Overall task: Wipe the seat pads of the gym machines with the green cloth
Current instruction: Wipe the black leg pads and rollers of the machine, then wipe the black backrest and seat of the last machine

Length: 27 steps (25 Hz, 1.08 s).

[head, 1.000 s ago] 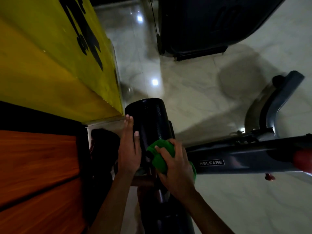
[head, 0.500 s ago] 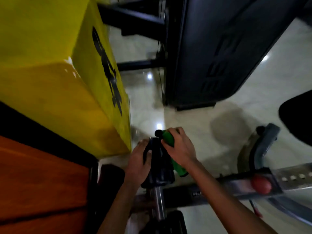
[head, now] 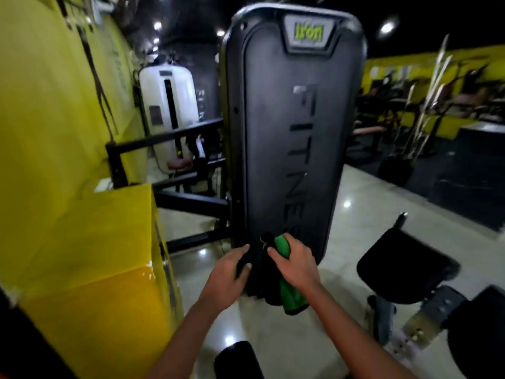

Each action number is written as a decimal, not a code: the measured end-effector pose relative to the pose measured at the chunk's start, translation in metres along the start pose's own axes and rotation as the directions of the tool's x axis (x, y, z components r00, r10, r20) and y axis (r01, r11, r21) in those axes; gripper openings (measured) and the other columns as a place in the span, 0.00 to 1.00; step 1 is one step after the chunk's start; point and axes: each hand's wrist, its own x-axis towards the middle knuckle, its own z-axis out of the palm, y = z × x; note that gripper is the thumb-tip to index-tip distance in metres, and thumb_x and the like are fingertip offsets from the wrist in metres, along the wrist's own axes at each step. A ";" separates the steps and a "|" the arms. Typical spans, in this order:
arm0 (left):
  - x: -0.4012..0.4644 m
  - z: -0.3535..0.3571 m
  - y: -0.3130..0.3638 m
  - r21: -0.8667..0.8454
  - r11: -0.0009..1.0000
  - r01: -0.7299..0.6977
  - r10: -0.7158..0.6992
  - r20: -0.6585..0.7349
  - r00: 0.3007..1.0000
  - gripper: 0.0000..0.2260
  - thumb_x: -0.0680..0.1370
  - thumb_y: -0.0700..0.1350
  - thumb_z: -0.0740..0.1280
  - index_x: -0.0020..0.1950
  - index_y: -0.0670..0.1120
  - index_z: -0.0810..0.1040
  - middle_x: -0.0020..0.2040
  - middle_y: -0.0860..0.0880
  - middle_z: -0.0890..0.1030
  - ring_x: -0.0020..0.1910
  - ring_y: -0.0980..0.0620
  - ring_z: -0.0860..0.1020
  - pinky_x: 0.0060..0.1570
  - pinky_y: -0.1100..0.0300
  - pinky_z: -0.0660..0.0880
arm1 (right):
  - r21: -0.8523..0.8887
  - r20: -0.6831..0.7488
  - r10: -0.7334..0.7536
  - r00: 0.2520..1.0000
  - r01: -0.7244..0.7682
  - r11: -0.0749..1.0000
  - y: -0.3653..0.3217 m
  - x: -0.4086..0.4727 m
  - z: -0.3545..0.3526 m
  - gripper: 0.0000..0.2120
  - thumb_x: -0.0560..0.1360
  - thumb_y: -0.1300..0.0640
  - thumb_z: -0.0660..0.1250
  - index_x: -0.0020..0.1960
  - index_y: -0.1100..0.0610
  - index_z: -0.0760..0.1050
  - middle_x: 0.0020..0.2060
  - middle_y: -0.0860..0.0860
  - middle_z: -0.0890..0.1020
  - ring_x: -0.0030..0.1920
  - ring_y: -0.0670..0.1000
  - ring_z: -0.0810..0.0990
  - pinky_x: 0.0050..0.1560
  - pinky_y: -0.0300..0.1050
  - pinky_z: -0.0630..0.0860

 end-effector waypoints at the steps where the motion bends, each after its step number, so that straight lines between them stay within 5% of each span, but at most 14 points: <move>1: 0.008 -0.006 0.017 -0.008 0.999 -0.048 0.048 0.004 0.999 0.20 0.78 0.45 0.62 0.69 0.40 0.70 0.67 0.45 0.74 0.66 0.53 0.70 0.59 0.81 0.54 | 0.010 -0.033 0.014 0.999 -0.013 1.000 -0.007 -0.002 -0.018 0.10 0.73 0.43 0.66 0.46 0.48 0.69 0.46 0.51 0.79 0.49 0.55 0.78 0.44 0.46 0.72; 13: 0.051 0.095 0.239 -0.250 0.895 -0.369 0.410 0.133 0.903 0.19 0.78 0.41 0.66 0.68 0.41 0.72 0.66 0.45 0.75 0.66 0.49 0.72 0.64 0.64 0.64 | -0.090 -0.474 0.152 0.867 -0.220 0.971 0.048 -0.072 -0.259 0.13 0.74 0.46 0.66 0.41 0.53 0.67 0.40 0.53 0.77 0.45 0.57 0.77 0.41 0.46 0.68; 18: 0.035 0.178 0.340 -0.384 0.826 -0.413 0.514 0.210 0.832 0.18 0.78 0.40 0.65 0.68 0.40 0.72 0.66 0.45 0.75 0.66 0.49 0.72 0.65 0.60 0.66 | -0.115 -0.629 0.224 0.745 -0.374 0.920 0.104 -0.138 -0.363 0.15 0.75 0.46 0.66 0.53 0.58 0.73 0.51 0.56 0.80 0.54 0.59 0.77 0.47 0.48 0.69; 27: -0.036 0.330 0.499 -0.616 0.671 -0.412 0.694 0.325 0.643 0.16 0.78 0.38 0.66 0.66 0.38 0.73 0.64 0.42 0.76 0.65 0.46 0.73 0.66 0.53 0.68 | -0.064 -0.822 0.281 0.495 -0.571 0.819 0.187 -0.282 -0.522 0.12 0.72 0.47 0.68 0.44 0.56 0.72 0.41 0.52 0.79 0.44 0.55 0.77 0.45 0.50 0.74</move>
